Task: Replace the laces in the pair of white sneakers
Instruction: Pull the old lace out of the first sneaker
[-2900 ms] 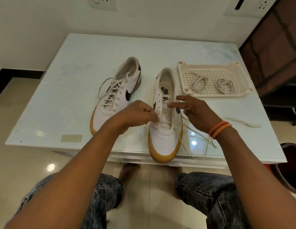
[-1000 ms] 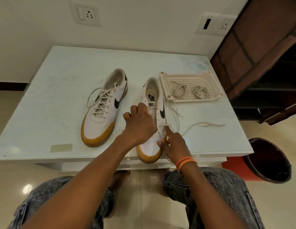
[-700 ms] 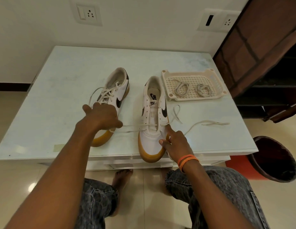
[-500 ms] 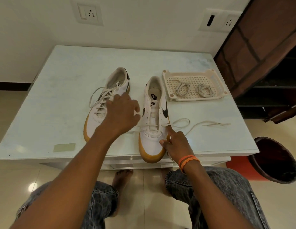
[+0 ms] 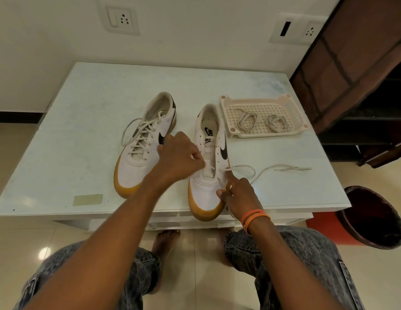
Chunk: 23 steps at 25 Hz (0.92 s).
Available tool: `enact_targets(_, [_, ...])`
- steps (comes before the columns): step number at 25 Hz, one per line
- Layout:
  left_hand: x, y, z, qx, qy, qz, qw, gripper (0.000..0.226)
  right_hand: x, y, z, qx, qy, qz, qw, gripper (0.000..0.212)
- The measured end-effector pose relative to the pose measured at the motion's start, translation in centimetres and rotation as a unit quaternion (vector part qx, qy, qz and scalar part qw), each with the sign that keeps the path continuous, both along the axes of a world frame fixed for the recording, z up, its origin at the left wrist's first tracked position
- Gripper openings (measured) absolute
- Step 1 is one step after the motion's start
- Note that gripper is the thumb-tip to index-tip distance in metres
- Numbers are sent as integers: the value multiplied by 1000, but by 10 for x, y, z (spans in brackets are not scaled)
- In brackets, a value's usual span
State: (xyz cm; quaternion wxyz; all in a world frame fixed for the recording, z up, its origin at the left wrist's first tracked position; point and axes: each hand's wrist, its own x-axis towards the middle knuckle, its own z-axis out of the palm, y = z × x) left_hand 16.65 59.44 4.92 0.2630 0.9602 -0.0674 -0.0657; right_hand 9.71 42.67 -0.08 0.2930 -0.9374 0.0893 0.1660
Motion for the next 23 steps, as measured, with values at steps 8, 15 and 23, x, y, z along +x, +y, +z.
enact_targets(8, [5,40,2,116,16,101,988,31,0,1,0,3,2,-4,1000,50])
enact_targets(15, [-20,-27,-26,168,-118,-84,975,21,1,2,0,1,4,-7,1000,53])
enact_targets(23, [12,9,-3,-83,73,112,988,26,2,0,0,3,12,-2,1000,57])
